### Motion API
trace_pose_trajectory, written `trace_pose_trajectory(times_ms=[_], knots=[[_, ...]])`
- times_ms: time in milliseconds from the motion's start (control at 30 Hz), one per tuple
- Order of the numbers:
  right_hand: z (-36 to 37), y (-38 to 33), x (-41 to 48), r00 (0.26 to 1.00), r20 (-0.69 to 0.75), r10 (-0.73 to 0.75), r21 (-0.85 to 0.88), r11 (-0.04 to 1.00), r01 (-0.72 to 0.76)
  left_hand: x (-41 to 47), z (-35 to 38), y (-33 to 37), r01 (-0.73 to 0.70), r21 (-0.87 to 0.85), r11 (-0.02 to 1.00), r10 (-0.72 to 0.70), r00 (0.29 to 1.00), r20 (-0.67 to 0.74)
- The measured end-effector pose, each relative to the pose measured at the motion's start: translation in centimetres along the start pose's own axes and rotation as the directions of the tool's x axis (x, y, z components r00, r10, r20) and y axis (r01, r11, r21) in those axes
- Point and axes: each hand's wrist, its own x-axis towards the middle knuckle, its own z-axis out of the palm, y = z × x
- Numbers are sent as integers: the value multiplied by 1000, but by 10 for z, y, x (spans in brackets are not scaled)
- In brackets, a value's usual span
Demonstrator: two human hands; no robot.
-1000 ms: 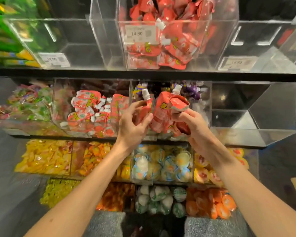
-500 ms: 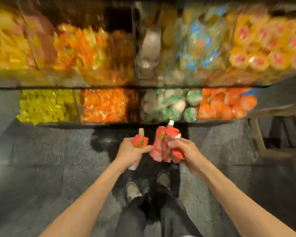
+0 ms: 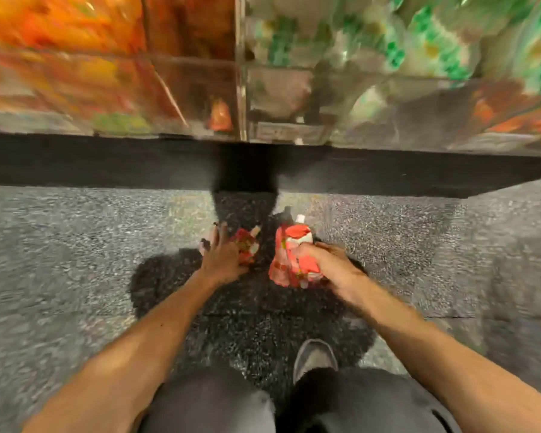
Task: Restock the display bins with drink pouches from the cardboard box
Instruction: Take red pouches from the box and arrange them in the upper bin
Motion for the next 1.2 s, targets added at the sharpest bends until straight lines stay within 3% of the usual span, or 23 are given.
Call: trace_pose_trajectory(times_ms=[133,200,233,300,367,533,667,800,933,1067,1200], knots=[[6,0,10,1000,-4,-14,17,1000,14,10,16,0,-62,131,989,70,996,-59],[8,-6,-3,999,30,-18,16,1000,17,-5,8,2,-103,-62,993,96,989,-109],[7,-10,-15,999,41,-9,14,1000,8,-39,-20,20,-91,-203,975,73,993,-93],[5,-26,-51,999,52,1,26,1000,-2,-94,-62,41,-119,-504,855,20,980,-197],[2,-50,-93,998,56,-3,38,999,1,-151,-107,61,-109,-660,744,-20,983,-185],[5,-168,-269,992,120,-29,-15,999,31,-336,-256,109,-137,-791,596,53,990,-132],[16,-305,-438,961,200,-192,1,981,195,-502,-416,171,-283,-805,522,202,957,-206],[17,-452,-581,895,201,-399,52,916,397,-632,-583,223,-505,-721,473,265,863,-430],[12,-580,-691,715,183,-675,-8,726,688,-719,-721,269,-717,-554,423,304,688,-659],[-3,-660,-751,548,124,-827,63,557,828,-755,-802,314,-834,-422,355,210,511,-833],[-28,-707,-765,456,65,-888,98,460,882,-756,-850,350,-884,-381,270,98,419,-903]])
